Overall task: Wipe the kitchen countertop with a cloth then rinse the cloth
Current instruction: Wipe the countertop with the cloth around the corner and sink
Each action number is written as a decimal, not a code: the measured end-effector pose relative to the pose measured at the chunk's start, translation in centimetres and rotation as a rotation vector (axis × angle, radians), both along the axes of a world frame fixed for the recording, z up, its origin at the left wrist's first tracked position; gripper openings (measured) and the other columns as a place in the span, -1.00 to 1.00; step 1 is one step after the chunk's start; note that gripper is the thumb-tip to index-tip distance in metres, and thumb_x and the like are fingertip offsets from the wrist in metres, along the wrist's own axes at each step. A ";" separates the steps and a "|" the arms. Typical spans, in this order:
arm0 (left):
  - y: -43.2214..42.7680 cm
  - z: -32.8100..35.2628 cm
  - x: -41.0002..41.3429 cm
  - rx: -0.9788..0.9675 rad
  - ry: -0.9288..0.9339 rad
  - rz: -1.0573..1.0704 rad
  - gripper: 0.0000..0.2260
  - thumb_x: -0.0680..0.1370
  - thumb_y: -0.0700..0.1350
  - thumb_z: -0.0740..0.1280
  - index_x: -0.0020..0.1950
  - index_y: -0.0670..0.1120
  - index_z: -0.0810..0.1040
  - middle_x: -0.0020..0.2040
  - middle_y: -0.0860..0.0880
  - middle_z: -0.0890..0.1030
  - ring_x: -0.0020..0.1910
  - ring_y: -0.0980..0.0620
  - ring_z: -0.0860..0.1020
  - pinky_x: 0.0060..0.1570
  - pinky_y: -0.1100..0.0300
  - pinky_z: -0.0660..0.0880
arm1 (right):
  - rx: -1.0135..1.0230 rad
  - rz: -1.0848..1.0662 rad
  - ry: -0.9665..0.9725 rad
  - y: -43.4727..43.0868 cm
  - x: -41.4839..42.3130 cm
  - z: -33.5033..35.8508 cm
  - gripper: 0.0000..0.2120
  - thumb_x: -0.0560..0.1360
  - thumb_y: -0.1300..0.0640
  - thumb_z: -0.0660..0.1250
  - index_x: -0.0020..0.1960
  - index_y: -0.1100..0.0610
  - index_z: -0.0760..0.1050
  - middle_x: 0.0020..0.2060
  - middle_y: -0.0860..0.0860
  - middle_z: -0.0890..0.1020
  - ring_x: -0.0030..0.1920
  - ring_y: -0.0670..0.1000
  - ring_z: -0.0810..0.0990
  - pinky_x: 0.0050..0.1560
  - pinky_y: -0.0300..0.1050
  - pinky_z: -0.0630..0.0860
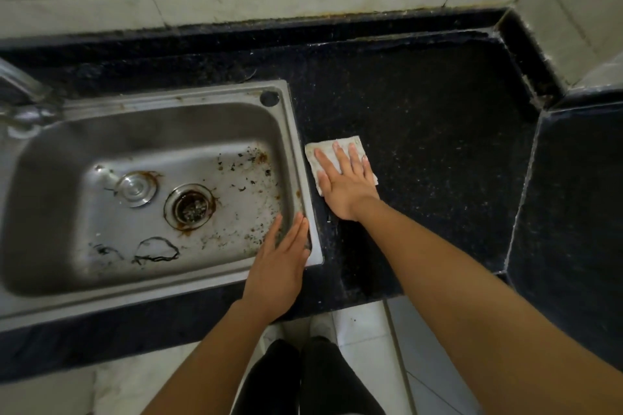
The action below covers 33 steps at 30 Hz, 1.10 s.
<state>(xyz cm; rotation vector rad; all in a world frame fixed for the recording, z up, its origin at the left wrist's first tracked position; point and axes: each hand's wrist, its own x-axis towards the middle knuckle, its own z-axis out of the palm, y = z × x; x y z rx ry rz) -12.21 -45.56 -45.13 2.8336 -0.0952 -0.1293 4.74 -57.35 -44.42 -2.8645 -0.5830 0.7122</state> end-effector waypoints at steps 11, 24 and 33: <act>0.1 0.8 0.1 0.015 -0.024 -0.051 -0.59 0.62 -0.13 0.11 0.45 -0.23 0.27 0.47 -0.12 0.28 0.45 0.18 -0.19 0.46 0.05 -0.09 | 0.039 0.052 -0.014 -2.7 -8.9 -0.1 -0.49 0.62 -0.13 -0.31 0.55 -0.10 -0.27 0.56 -0.01 -0.21 0.52 0.05 -0.35 0.46 0.03 -0.42; 0.1 0.5 -0.1 -0.025 0.148 -0.031 -0.36 0.52 0.14 -0.36 0.55 -0.09 -0.10 0.53 0.05 -0.10 0.44 0.12 -0.26 0.45 0.14 -0.32 | -0.103 0.045 -0.020 -7.1 -19.0 0.3 -0.43 0.65 -0.07 -0.26 0.45 0.03 0.36 0.36 0.03 0.49 0.39 0.12 0.43 0.31 0.16 0.36; 0.6 -2.0 -0.1 0.006 0.229 0.029 -0.45 0.58 0.12 -0.35 0.56 0.00 -0.17 0.55 0.10 -0.17 0.53 -0.04 -0.21 0.50 -0.04 -0.18 | -0.143 -0.274 -0.066 -15.0 -13.8 1.2 -0.45 0.61 -0.14 -0.35 0.53 0.00 -0.36 0.56 0.05 -0.18 0.55 0.08 -0.23 0.51 -0.02 -0.20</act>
